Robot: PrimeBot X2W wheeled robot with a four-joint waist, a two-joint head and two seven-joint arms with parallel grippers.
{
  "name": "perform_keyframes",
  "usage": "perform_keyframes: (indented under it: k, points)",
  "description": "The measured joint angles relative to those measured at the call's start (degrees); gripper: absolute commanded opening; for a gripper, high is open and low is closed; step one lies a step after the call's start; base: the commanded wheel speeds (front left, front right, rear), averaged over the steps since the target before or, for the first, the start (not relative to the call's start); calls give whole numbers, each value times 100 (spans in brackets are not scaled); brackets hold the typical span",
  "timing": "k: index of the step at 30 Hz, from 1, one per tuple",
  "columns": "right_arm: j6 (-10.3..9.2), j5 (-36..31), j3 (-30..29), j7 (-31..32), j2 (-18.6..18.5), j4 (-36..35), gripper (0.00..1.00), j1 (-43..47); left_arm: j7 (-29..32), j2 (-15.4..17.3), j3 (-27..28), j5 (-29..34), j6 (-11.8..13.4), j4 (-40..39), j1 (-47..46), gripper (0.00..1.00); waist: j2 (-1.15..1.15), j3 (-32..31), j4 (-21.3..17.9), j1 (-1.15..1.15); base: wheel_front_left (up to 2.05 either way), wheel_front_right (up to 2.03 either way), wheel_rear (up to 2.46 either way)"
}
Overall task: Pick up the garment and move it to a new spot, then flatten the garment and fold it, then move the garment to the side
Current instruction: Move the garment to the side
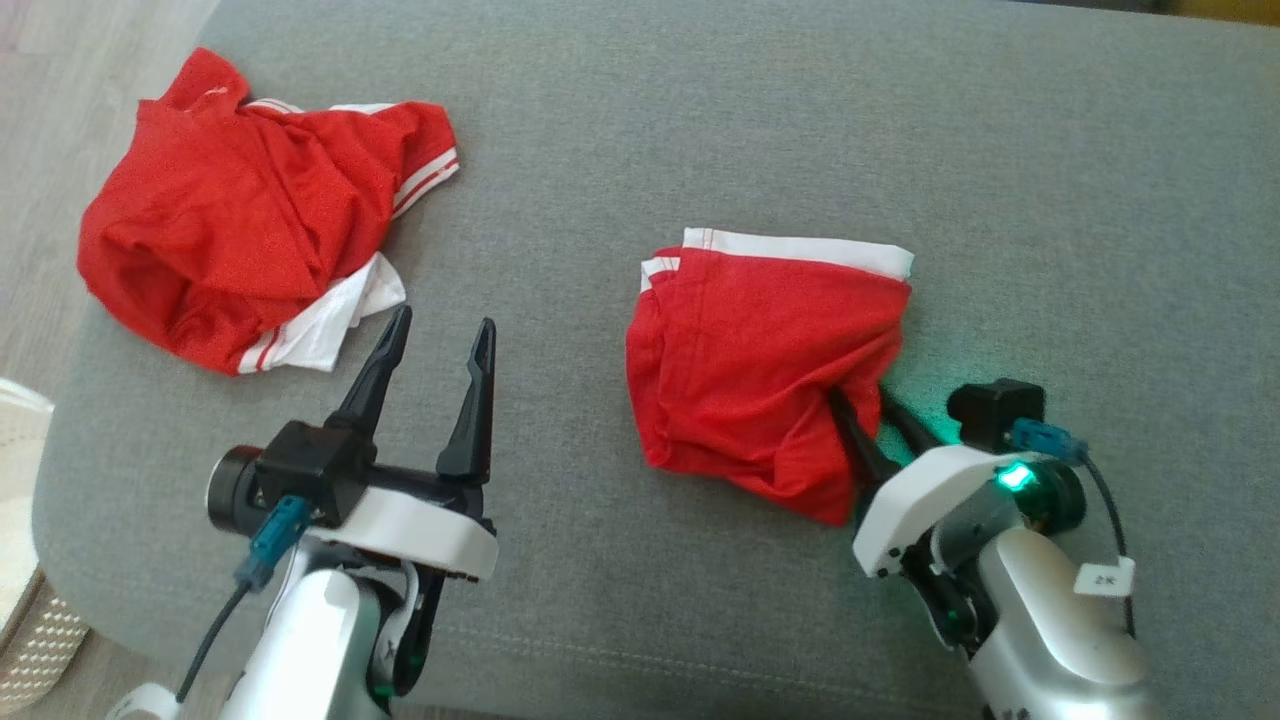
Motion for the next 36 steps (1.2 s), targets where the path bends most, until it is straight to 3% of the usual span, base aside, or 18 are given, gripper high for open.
perform_keyframes:
  k: [1,10,16,27,36]
  points:
    - [0,76,97,27,-7,94,0,-76,0,-12,4,1,1,5,0,100,0,8,-31,0,0,0,0]
    - [0,-142,252,-34,-22,198,0,-294,-7,-1,85,55,-2,-102,-1,100,0,70,-367,0,0,0,0]
    - [1,-369,102,62,-502,55,0,-465,-7,41,115,98,-5,-230,-47,100,0,193,-766,0,0,0,0]
    - [0,-497,-693,253,-1181,-313,0,-858,-5,194,114,246,-81,-398,-368,100,0,519,-1668,0,0,0,0]
    - [0,-498,-1337,120,-1466,12,0,-2016,43,263,54,305,-189,-572,-861,100,0,1031,-1963,1,0,0,0]
